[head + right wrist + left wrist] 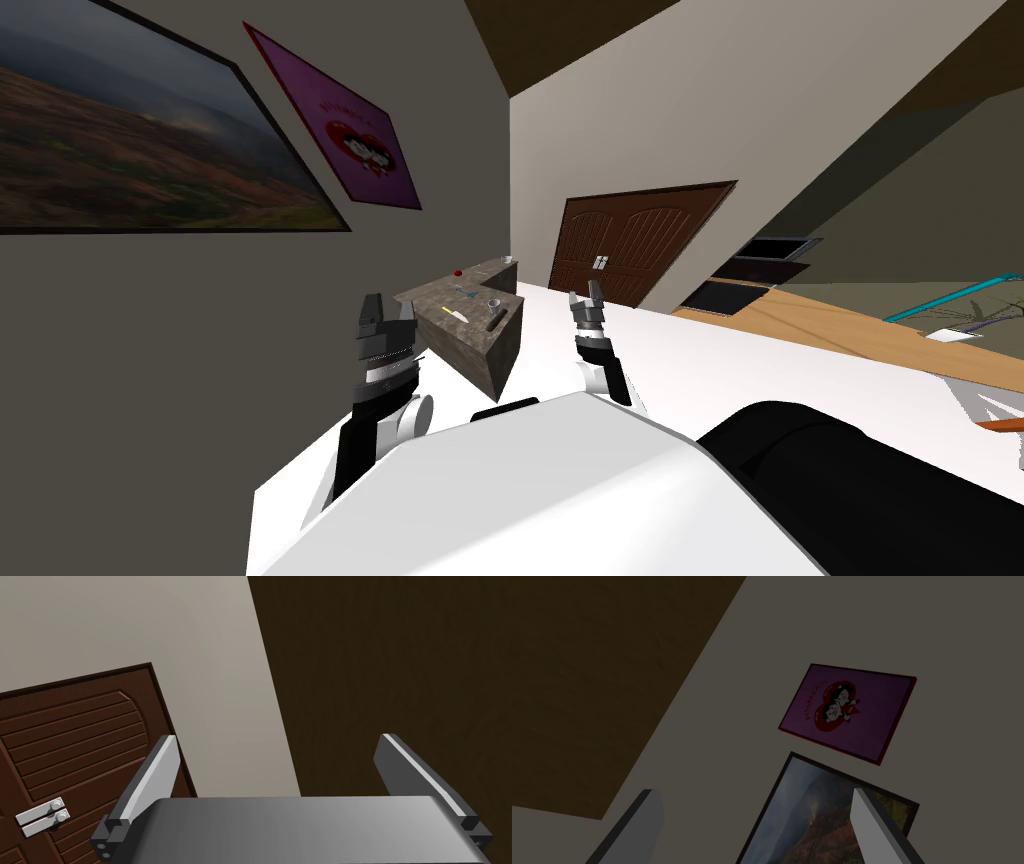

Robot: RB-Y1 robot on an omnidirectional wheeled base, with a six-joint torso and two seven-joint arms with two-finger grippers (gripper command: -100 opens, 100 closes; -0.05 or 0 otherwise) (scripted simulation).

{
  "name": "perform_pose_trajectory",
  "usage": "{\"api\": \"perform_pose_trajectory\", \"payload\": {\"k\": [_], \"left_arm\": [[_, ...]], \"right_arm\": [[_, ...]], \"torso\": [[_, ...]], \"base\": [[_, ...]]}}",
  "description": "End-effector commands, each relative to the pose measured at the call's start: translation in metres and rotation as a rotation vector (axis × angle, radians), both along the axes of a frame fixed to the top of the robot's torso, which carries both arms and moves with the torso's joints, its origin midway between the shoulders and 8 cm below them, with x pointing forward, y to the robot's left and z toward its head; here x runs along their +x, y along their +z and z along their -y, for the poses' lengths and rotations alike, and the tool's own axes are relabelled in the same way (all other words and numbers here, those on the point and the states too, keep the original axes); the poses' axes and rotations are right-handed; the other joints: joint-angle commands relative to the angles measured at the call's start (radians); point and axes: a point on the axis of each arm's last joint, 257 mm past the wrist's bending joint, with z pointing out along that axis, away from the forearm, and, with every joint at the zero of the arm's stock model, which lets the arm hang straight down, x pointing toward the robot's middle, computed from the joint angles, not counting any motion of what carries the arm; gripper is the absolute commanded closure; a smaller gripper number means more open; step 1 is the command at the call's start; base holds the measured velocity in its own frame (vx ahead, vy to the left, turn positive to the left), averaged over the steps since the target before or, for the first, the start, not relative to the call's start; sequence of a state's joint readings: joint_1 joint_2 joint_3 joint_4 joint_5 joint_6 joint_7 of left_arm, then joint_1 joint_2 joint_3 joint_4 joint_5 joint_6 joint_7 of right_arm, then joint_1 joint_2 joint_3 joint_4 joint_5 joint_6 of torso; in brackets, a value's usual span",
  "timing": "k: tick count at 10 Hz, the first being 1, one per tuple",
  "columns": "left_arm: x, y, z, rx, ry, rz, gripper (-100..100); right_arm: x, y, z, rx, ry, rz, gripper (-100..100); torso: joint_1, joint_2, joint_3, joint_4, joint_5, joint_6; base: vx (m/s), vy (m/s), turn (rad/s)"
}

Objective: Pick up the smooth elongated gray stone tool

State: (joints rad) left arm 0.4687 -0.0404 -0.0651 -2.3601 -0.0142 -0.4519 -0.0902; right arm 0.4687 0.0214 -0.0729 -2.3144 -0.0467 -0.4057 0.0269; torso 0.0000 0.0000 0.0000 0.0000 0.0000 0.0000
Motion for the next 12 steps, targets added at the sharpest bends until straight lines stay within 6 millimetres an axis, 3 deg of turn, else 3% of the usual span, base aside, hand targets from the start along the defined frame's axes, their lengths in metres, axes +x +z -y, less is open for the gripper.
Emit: {"api": "perform_pose_trajectory", "payload": {"k": [1, 7, 12], "left_arm": [[0.006, -0.003, 0.004, 0.030, -0.026, -0.021, -100], [0.036, -0.018, 0.005, 0.093, -0.103, -0.128, -100], [0.067, -0.028, -0.005, 0.107, -0.145, -0.224, -100]], "right_arm": [[0.000, 0.000, 0.000, 0.000, 0.000, 0.000, 0], [0.000, 0.000, 0.000, 0.000, 0.000, 0.000, 0], [0.000, 0.000, 0.000, 0.000, 0.000, 0.000, 0]], "torso": [[0.000, 0.000, 0.000, 0.000, 0.000, 0.000], [-0.004, 0.003, 0.002, 0.001, -0.001, 0.000], [-0.004, 0.002, 0.001, 0.001, -0.001, 0.000]], "base": [[-0.016, -0.024, -0.003], [-0.045, -0.058, 0.000], [-0.040, -0.062, 0.000]]}}
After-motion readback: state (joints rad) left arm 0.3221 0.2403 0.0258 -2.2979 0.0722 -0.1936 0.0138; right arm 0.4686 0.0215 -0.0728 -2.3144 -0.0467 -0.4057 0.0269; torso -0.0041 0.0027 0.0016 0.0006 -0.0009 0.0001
